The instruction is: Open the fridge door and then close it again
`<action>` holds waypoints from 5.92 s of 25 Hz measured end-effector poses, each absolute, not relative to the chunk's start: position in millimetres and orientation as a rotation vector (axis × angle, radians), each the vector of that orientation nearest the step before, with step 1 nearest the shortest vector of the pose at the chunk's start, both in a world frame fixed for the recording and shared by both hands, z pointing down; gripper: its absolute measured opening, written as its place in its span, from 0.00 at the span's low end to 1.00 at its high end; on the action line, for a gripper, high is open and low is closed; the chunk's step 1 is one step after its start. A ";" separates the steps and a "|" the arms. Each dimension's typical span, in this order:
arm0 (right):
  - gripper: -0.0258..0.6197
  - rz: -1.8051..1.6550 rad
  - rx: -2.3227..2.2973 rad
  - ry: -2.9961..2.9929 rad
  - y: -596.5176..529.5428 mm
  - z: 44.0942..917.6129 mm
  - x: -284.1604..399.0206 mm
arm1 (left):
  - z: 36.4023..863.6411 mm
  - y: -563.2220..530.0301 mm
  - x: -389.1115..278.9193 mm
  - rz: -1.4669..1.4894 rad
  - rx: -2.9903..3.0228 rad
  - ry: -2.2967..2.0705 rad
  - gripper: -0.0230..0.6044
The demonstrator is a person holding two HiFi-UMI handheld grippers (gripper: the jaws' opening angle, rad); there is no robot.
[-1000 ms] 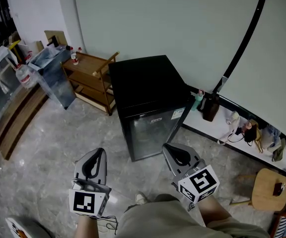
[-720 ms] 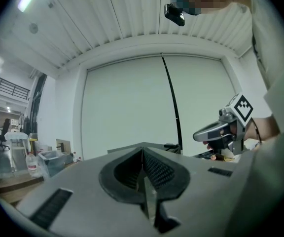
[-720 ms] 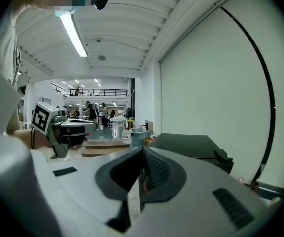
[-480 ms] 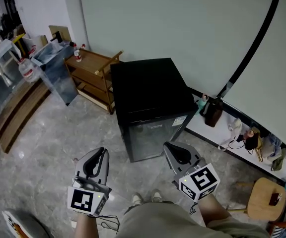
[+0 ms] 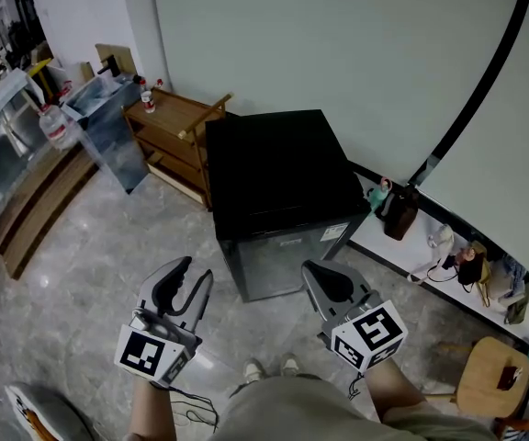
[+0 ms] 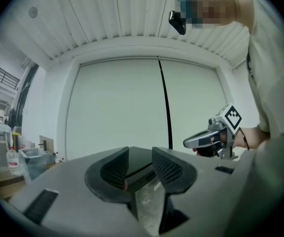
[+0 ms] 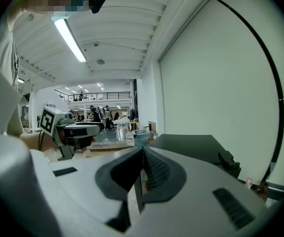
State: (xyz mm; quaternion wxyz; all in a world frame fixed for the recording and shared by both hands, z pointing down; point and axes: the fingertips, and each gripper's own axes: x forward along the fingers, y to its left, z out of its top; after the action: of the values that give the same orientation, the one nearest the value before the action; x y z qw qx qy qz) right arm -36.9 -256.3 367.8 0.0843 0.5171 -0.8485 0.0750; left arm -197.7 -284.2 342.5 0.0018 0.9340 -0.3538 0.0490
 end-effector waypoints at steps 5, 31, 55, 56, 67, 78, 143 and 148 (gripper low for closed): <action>0.04 0.220 1.535 -2.518 -270.3 372.6 -32.8 | 349.1 -308.6 -191.3 0.195 2.996 -1.030 0.30; 0.04 0.435 1.498 -2.423 -293.9 445.9 -43.2 | 463.9 -396.3 -154.4 0.403 2.894 -0.867 0.37; 0.04 0.512 1.447 -2.370 -276.9 483.7 -50.5 | 483.8 -401.4 -148.2 0.408 2.877 -0.897 0.40; 0.04 0.514 1.447 -2.369 -275.0 484.2 -50.0 | 483.6 -401.3 -148.4 0.409 2.870 -0.901 0.40; 0.04 0.512 1.455 -2.349 -254.2 489.1 -38.4 | 484.1 -360.2 -148.6 0.393 2.834 -0.924 0.40; 0.04 0.505 1.458 -2.348 -214.4 487.3 -38.9 | 482.9 -348.2 -147.3 0.385 2.794 -1.087 0.41; 0.04 0.521 1.576 -2.213 -157.5 499.0 -25.3 | 488.4 -200.7 -119.5 0.311 2.903 -0.491 0.42; 0.04 0.541 1.633 -2.172 -144.2 500.5 -9.7 | 486.9 -183.2 -110.8 0.319 2.906 -0.441 0.39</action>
State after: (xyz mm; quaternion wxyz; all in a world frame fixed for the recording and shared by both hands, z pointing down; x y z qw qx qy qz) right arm -9.7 -144.2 500.5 0.1843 0.5791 -0.7706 0.1919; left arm -110.8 -183.2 486.9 0.0926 0.9787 -0.1485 0.1074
